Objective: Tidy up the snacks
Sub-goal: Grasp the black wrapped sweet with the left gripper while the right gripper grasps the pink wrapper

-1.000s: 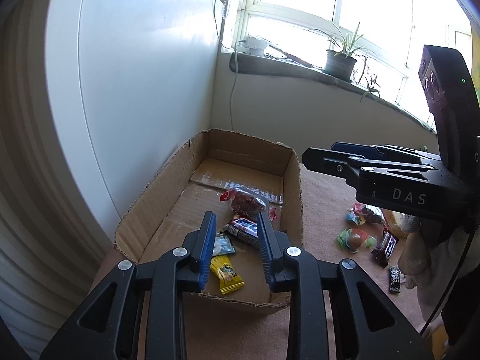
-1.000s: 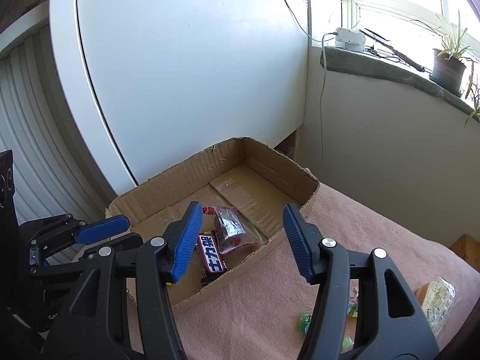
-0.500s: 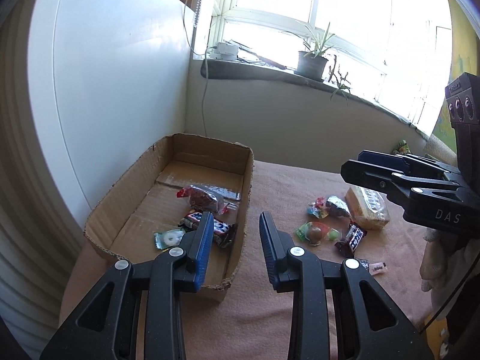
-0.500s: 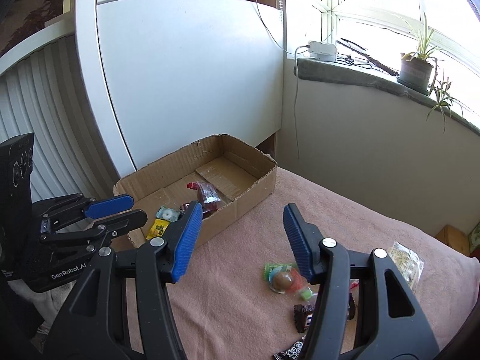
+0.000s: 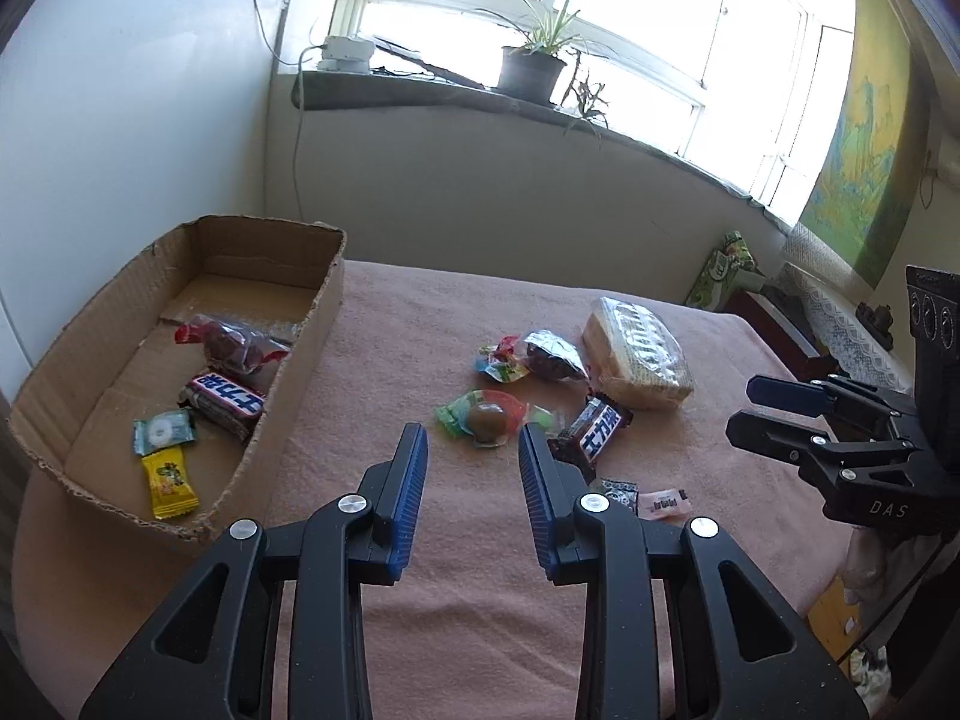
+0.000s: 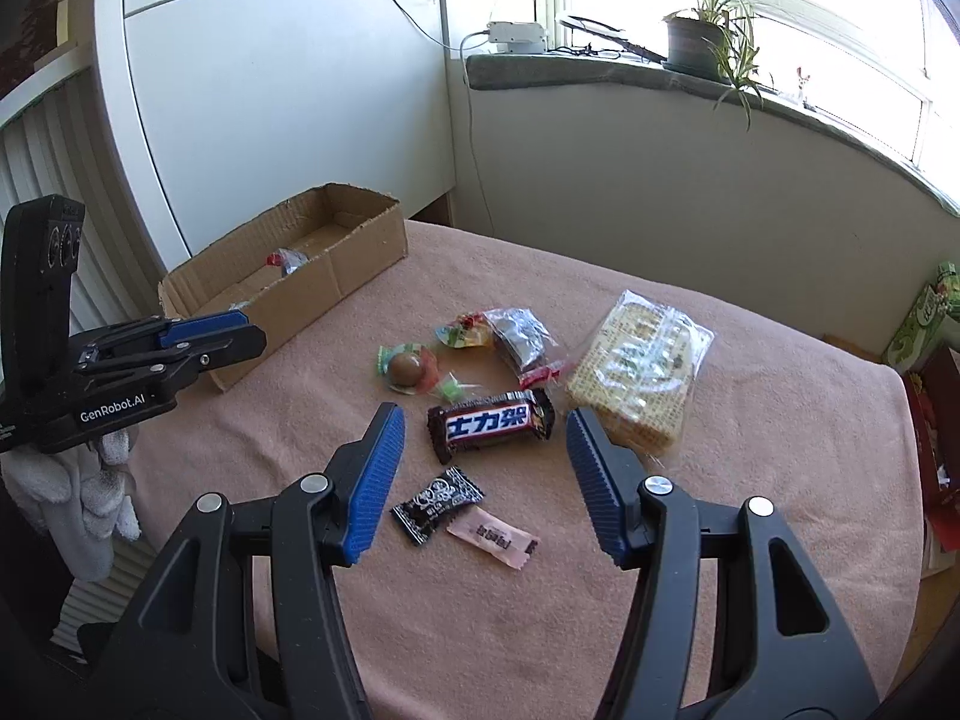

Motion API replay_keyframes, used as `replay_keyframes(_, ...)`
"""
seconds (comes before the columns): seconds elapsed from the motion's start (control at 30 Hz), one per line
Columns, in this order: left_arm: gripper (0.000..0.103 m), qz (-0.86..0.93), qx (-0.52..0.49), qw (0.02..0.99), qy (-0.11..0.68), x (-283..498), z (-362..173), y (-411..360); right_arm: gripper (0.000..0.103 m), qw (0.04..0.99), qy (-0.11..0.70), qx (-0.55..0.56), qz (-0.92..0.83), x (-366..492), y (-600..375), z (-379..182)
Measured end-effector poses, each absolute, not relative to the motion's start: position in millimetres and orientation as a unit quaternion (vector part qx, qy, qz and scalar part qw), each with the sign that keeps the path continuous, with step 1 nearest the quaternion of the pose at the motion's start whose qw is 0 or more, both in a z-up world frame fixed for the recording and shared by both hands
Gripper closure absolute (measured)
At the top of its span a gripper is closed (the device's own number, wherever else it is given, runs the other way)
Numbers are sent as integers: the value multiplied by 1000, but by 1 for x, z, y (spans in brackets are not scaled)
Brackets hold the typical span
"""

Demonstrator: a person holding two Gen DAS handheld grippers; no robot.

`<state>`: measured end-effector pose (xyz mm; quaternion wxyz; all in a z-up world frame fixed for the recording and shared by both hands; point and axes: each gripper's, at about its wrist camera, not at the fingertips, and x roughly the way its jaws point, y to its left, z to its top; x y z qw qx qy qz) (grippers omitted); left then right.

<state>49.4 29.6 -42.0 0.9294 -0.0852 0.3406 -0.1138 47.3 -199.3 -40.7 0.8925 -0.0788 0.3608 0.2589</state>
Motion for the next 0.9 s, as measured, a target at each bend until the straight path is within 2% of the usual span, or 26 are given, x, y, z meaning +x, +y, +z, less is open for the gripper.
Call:
replay_keyframes(0.4, 73, -182, -72, 896, 400, 58, -73, -32, 45, 845, 407, -157, 310, 44, -207, -100)
replay_keyframes(0.47, 73, -191, -68, 889, 410, 60, -78, -40, 54, 840, 413, -164, 312, 47, -206, -107)
replay_keyframes(0.53, 73, -194, -61, 885, 419, 63, -83, -48, 56, 832, 419, -171, 320, 50, -205, -112)
replay_keyframes(0.9, 73, -191, -29, 875, 444, 75, -100, -71, 57, 815, 416, -214, 342, 58, -196, -125)
